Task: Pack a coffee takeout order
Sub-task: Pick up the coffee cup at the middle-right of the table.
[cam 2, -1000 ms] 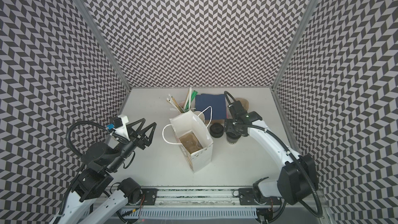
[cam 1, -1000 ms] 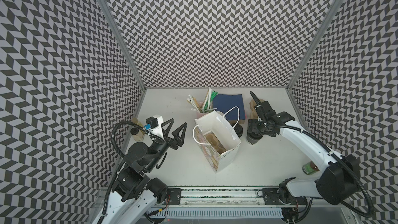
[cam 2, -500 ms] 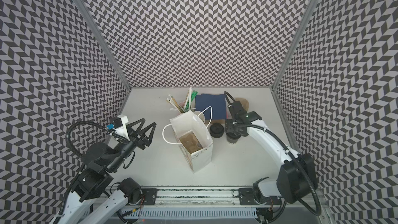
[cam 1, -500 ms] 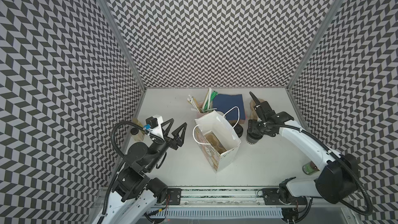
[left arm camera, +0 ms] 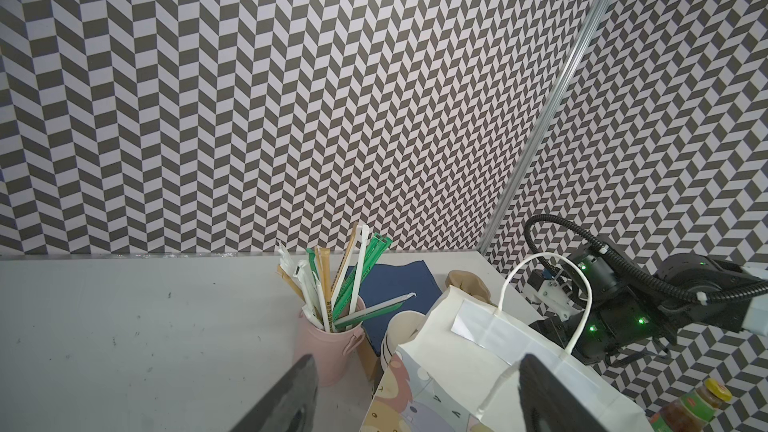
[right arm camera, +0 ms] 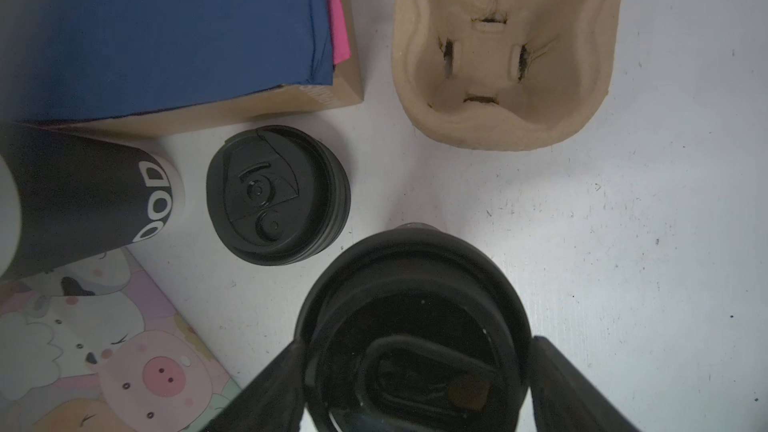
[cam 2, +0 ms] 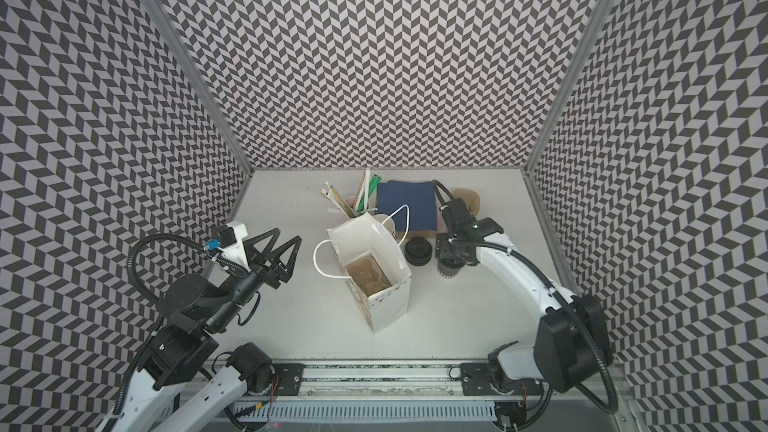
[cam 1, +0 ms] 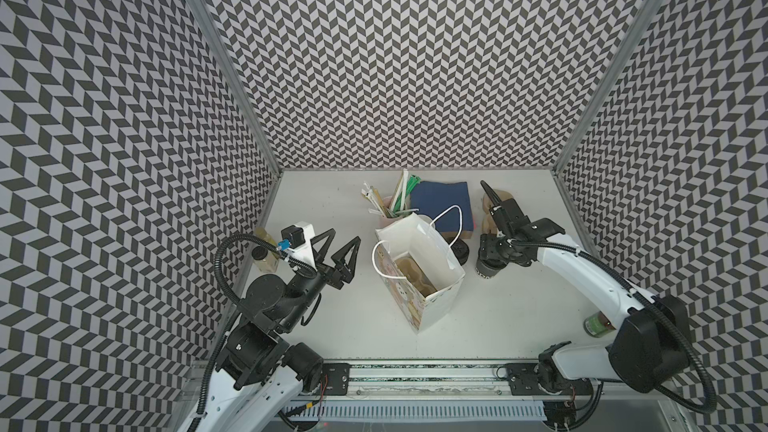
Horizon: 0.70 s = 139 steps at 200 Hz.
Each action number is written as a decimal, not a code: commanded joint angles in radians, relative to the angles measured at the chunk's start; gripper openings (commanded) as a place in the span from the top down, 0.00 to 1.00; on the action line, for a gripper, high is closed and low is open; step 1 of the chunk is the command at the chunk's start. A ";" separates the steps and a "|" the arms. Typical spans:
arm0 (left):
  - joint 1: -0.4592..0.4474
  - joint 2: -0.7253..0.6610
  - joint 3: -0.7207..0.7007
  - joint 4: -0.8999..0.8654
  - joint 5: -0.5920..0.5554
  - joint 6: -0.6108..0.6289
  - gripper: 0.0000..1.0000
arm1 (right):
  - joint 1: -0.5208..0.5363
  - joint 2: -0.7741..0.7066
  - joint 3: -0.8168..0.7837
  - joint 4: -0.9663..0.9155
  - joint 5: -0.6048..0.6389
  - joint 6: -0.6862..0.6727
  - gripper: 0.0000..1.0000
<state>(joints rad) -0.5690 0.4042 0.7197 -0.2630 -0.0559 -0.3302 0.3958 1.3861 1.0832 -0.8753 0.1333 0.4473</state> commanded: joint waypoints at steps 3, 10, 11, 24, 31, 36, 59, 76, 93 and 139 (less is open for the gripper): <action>-0.004 -0.010 -0.011 -0.007 -0.007 0.013 0.24 | -0.003 -0.007 -0.019 0.027 -0.014 -0.010 0.24; -0.004 -0.012 -0.011 -0.007 -0.008 0.013 0.24 | -0.002 -0.006 -0.018 0.027 -0.017 -0.012 0.24; -0.003 -0.012 -0.011 -0.007 -0.008 0.013 0.24 | -0.002 -0.006 -0.017 0.027 -0.018 -0.012 0.24; -0.003 -0.013 -0.011 -0.007 -0.008 0.013 0.24 | 0.000 -0.001 -0.017 0.028 -0.026 -0.013 0.24; -0.004 -0.013 -0.011 -0.007 -0.007 0.013 0.24 | -0.001 0.002 -0.019 0.027 -0.031 -0.016 0.25; -0.004 -0.014 -0.011 -0.007 -0.007 0.013 0.24 | 0.000 0.004 -0.019 0.027 -0.035 -0.016 0.25; -0.005 -0.013 -0.011 -0.007 -0.008 0.012 0.24 | 0.002 -0.001 -0.023 0.030 -0.042 -0.016 0.27; -0.004 -0.015 -0.011 -0.007 -0.007 0.013 0.24 | 0.004 -0.001 -0.023 0.027 -0.047 -0.023 0.30; -0.003 -0.015 -0.011 -0.007 -0.005 0.014 0.24 | 0.008 -0.005 -0.024 0.025 -0.035 -0.022 0.36; -0.004 -0.017 -0.011 -0.008 -0.007 0.014 0.24 | 0.014 -0.032 -0.047 0.040 -0.038 -0.026 0.68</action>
<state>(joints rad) -0.5690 0.4023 0.7193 -0.2630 -0.0566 -0.3298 0.4026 1.3754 1.0657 -0.8528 0.1116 0.4290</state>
